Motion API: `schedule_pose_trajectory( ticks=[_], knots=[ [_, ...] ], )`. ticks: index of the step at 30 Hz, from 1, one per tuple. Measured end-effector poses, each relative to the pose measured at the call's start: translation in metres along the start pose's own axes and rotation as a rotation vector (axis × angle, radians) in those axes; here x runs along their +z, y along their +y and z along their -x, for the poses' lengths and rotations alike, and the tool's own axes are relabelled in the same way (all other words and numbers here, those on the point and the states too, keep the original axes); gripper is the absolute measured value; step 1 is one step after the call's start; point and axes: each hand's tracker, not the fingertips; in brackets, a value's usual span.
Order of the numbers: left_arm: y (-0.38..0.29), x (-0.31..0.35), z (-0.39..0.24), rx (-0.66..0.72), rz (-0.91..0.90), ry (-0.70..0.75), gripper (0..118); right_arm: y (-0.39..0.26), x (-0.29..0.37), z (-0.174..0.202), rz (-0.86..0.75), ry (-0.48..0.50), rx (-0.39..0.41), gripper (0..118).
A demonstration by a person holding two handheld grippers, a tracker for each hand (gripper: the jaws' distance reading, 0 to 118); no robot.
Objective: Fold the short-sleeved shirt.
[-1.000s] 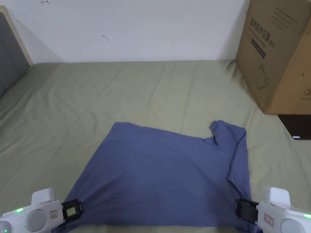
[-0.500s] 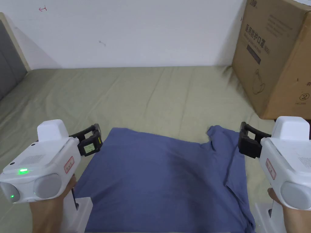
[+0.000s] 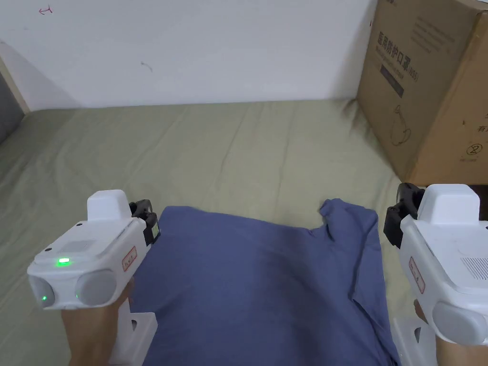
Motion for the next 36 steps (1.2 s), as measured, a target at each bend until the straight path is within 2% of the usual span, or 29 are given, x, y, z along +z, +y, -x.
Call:
schedule_pose_trajectory(
  ticks=[9, 14, 15, 17, 18, 19, 20, 21, 22, 26, 27, 29, 30, 31, 32, 34, 36],
  knots=[
    [0.029, -0.155, 0.032, -0.013, 0.263, -0.039, 0, -0.010, -0.063, 0.005, 0.062, -0.010, 0.018, 0],
    [0.018, -0.248, 0.044, -0.104, 0.407, -0.020, 0, -0.022, -0.104, 0.006, 0.112, -0.029, 0.019, 0],
    [0.015, -0.265, 0.046, -0.111, 0.438, -0.007, 5, -0.025, -0.111, 0.005, 0.120, -0.030, 0.018, 0],
    [0.007, -0.297, 0.052, -0.095, 0.517, 0.004, 40, -0.031, -0.125, 0.006, 0.135, -0.042, 0.016, 0],
    [0.004, -0.311, 0.056, -0.090, 0.560, 0.010, 40, -0.034, -0.131, 0.006, 0.139, -0.048, 0.014, 0],
    [0.000, -0.325, 0.060, -0.074, 0.594, 0.018, 48, -0.036, -0.137, 0.005, 0.149, -0.055, 0.013, 0],
    [-0.004, -0.337, 0.063, -0.067, 0.619, 0.028, 73, -0.039, -0.144, 0.006, 0.158, -0.062, 0.012, 0],
    [-0.007, -0.347, 0.064, -0.065, 0.649, 0.047, 92, -0.042, -0.149, 0.006, 0.164, -0.066, 0.012, 0],
    [-0.011, -0.355, 0.065, -0.071, 0.653, 0.063, 101, -0.044, -0.154, 0.006, 0.175, -0.068, 0.011, 0],
    [-0.019, -0.378, 0.067, -0.070, 0.647, 0.058, 101, -0.055, -0.168, 0.004, 0.204, -0.073, 0.012, 0],
    [-0.021, -0.384, 0.066, -0.067, 0.661, 0.062, 97, -0.058, -0.171, 0.004, 0.212, -0.077, 0.013, 0],
    [-0.027, -0.391, 0.064, -0.073, 0.684, 0.042, 57, -0.064, -0.176, 0.000, 0.232, -0.083, 0.005, 0],
    [-0.032, -0.394, 0.062, -0.077, 0.715, 0.005, 48, -0.067, -0.178, -0.001, 0.243, -0.086, -0.001, 0],
    [-0.035, -0.393, 0.057, -0.102, 0.697, 0.042, 46, -0.069, -0.181, -0.004, 0.256, -0.088, -0.009, 0],
    [-0.034, -0.390, 0.055, -0.119, 0.682, 0.043, 40, -0.072, -0.183, -0.007, 0.276, -0.088, -0.020, 0],
    [-0.030, -0.382, 0.049, -0.143, 0.664, 0.034, 2, -0.077, -0.190, -0.014, 0.314, -0.082, -0.052, 0],
    [-0.027, -0.374, 0.045, -0.144, 0.645, 0.021, 1, -0.083, -0.202, -0.023, 0.387, -0.079, -0.088, 1]
  ],
)
